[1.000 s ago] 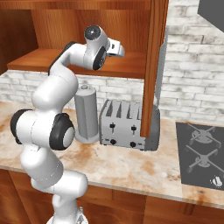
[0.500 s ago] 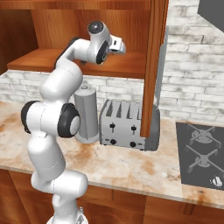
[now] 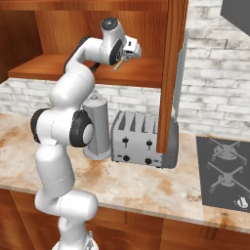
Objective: Pick up the dish brush and dish brush from the sink, and place them back in the cabinet, and close the cabinet doors.
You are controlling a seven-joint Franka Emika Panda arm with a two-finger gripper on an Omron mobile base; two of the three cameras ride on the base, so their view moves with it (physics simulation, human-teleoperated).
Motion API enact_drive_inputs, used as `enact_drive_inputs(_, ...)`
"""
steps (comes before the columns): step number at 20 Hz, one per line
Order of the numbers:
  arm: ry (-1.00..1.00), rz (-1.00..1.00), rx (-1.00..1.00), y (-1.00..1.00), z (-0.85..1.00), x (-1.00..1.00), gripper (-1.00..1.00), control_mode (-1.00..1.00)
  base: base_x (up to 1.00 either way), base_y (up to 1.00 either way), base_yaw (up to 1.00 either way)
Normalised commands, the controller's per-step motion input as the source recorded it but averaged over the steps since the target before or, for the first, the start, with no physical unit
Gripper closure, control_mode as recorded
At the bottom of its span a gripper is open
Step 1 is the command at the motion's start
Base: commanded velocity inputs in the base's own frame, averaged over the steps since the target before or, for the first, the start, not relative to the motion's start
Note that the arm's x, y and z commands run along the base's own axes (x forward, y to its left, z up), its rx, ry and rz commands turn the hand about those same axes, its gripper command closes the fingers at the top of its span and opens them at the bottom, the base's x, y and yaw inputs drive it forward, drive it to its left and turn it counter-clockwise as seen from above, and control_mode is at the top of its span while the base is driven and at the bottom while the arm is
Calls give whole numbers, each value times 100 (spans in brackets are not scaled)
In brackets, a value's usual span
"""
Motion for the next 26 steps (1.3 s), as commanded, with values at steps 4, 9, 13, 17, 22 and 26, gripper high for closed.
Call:
enact_drive_inputs(4,0,0,0,0,0,0,-100,-100,0,0,0)
enact_drive_inputs(9,-2,0,0,0,-6,-1,-100,-100,0,0,0)
enact_drive_inputs(13,-9,0,0,0,-24,-18,-100,-100,0,0,0)
enact_drive_inputs(17,-17,0,0,0,-19,-29,-100,-100,0,0,0)
enact_drive_inputs(22,-19,0,0,-2,-5,-42,-100,-100,0,0,0)
enact_drive_inputs(26,-11,-1,0,-3,19,-56,-100,-100,0,0,0)
